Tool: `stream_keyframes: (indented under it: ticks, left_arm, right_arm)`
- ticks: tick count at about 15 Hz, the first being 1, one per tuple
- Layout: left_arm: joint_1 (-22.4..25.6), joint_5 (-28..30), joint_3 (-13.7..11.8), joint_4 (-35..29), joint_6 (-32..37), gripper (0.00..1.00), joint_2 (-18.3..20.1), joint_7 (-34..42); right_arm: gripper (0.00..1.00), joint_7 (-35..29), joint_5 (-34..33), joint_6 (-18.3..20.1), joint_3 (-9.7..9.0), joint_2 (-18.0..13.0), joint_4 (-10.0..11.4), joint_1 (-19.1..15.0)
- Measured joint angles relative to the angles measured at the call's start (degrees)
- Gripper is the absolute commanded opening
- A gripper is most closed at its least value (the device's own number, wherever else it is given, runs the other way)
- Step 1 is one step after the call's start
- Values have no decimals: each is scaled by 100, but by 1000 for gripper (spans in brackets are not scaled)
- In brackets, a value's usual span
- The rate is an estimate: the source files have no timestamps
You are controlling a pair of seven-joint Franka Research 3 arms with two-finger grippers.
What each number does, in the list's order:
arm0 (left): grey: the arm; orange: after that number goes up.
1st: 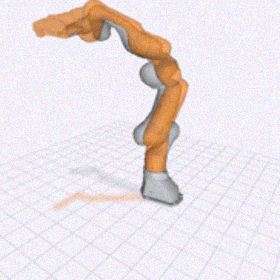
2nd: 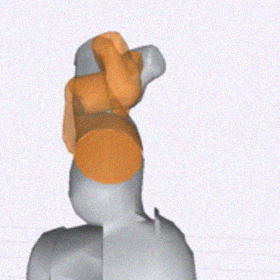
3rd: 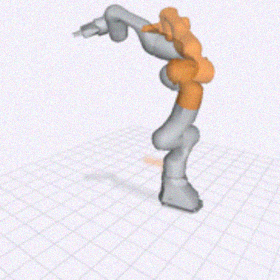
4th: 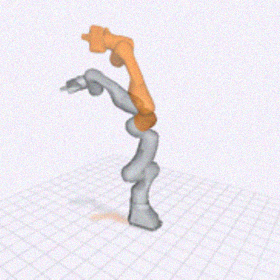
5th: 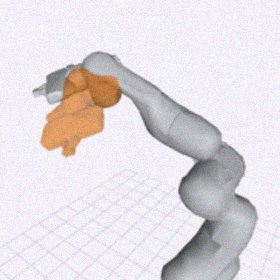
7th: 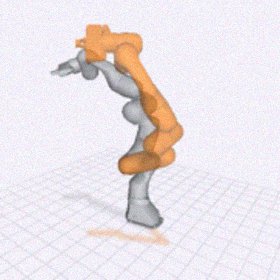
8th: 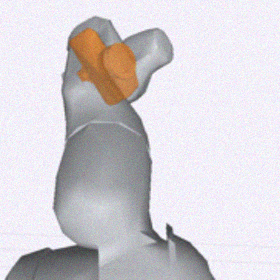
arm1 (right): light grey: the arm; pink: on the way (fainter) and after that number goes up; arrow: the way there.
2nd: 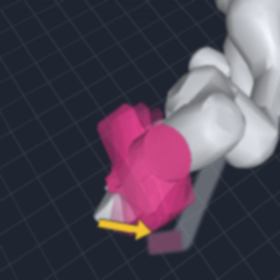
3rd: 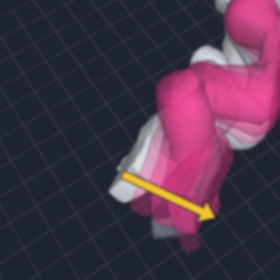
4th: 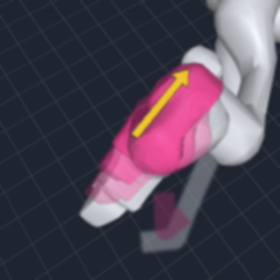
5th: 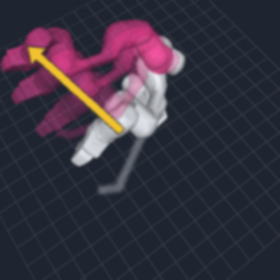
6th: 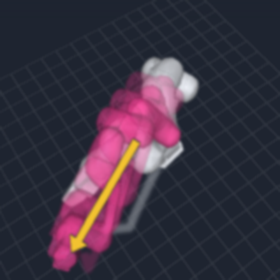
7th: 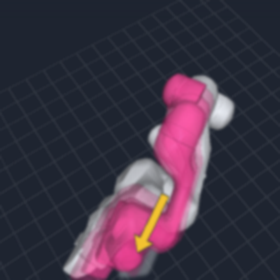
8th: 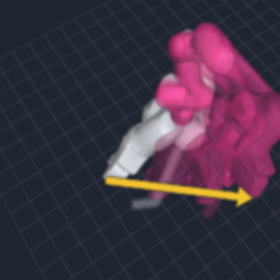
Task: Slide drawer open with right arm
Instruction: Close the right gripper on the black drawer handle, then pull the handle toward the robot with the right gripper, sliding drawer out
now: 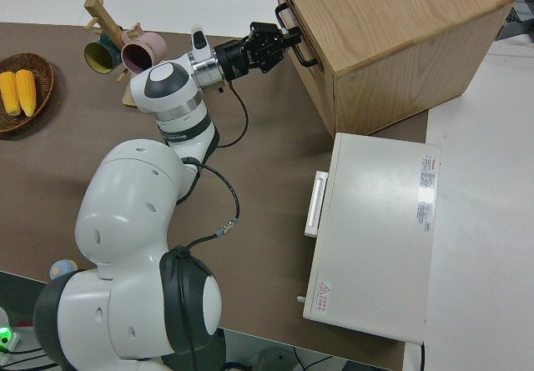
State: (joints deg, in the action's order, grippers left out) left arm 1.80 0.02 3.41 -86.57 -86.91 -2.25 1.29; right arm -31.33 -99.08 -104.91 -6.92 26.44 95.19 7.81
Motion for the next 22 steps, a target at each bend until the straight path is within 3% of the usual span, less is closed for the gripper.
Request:
stream_keyframes:
  ticks: [10, 18, 22]
  left_arm:
    - [0, 0, 0, 0, 0, 993, 0, 0]
    - [0, 0, 0, 0, 0, 993, 0, 0]
    - [0, 0, 0, 0, 0, 993, 0, 0]
  right_arm:
    - [0, -16, 5, 145, -2, 3, 31, 116]
    - [0, -52, 369, 1125, -6, -7, 173, 887]
    - [0, 29, 643, 1346, -10, -45, 186, 1241]
